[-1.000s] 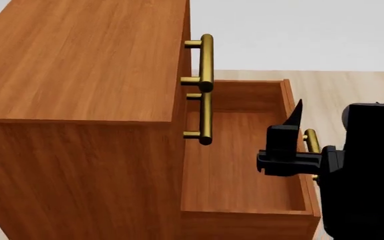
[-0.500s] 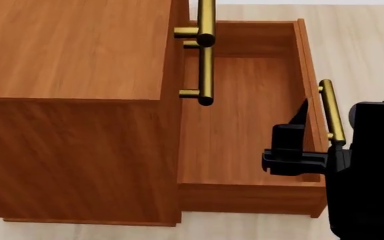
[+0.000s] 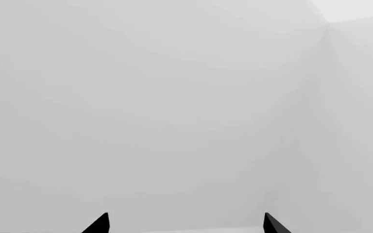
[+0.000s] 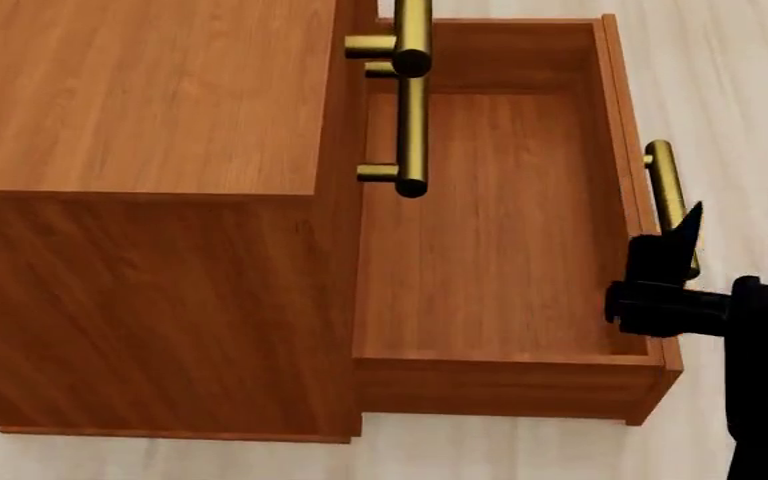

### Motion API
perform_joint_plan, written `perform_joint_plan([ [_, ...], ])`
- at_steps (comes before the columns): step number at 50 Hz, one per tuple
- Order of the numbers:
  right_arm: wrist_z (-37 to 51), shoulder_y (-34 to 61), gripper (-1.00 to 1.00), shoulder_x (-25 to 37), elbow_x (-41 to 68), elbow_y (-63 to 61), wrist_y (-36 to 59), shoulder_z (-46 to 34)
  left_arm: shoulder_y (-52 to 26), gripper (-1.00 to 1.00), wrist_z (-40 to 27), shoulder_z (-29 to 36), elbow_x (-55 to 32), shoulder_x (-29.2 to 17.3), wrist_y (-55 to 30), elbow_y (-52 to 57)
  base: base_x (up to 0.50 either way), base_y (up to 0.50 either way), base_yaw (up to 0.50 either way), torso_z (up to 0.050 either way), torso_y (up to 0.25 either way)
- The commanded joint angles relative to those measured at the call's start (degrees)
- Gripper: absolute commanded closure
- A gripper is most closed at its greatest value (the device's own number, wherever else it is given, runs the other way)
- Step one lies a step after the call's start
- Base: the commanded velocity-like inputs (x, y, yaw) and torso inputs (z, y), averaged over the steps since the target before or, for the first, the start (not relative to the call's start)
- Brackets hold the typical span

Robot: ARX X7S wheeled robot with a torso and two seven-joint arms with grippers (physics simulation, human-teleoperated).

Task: Close the bottom drawer of the cabinet and open the top drawer.

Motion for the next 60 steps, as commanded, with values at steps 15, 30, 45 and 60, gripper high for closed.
perform_joint_plan([
  [15,3.1,2.3,-1.00,4.0,-10.3,22.0,-13.1,-5.8,0.2,-1.00,-0.2,0.3,-0.6,-0.4,0.7,-0.2,0.00,0.00,0.00,0.000,0.000],
  [30,4.9,8.2,-1.00,3.7,-17.3,39.8,-20.9,-13.7,0.2,-1.00,-0.4,0.7,-0.9,-0.8,0.4,-0.2,0.00,0.00,0.00,0.000,0.000],
  [45,5.6,13.4,-1.00,1.5,-20.1,58.8,-28.9,-17.6,0.1,-1.00,-0.6,1.0,-1.1,-1.1,0.2,-0.4,0.00,0.00,0.00,0.000,0.000],
  [60,3.8,13.8,-1.00,-0.5,-19.0,63.0,-30.0,-18.4,0.3,-1.00,-0.8,1.4,-1.2,-1.4,0.0,-0.2,0.00,0.00,0.00,0.000,0.000],
])
